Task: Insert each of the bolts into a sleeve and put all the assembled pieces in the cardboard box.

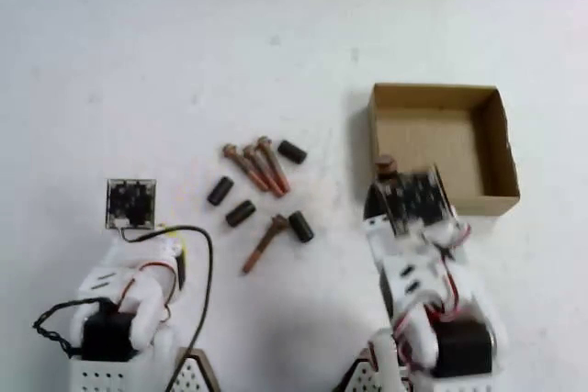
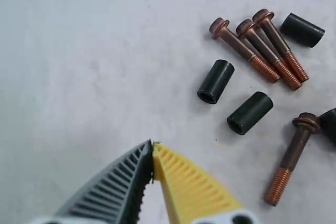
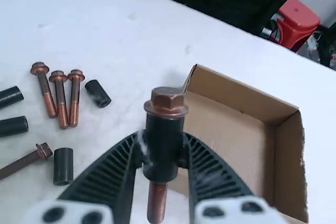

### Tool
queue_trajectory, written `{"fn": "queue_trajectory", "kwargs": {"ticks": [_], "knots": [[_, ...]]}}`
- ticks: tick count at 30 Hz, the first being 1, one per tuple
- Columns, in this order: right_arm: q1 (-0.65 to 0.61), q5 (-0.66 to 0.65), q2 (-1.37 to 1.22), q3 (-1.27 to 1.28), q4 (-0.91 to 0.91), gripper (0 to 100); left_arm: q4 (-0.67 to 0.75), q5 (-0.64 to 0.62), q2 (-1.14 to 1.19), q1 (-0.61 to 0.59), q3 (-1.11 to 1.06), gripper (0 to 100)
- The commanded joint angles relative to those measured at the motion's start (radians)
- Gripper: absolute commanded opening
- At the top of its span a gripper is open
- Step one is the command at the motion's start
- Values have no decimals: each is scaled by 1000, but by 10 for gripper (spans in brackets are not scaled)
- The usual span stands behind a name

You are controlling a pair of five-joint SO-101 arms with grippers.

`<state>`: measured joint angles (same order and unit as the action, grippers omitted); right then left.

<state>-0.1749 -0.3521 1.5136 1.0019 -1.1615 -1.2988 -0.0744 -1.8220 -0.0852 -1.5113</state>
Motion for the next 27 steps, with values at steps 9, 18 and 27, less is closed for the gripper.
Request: {"fn": "queue_trajectory", "kwargs": {"ticks": [9, 18, 27], "knots": [[168, 0, -717, -347, 173, 17, -48, 8, -4, -7, -3, 24], [203, -3, -1049, -546, 176, 18, -38, 8, -4, -7, -15, 24], [223, -5, -1432, -807, 176, 18, 17, 127, -4, -5, -170, 24]]}}
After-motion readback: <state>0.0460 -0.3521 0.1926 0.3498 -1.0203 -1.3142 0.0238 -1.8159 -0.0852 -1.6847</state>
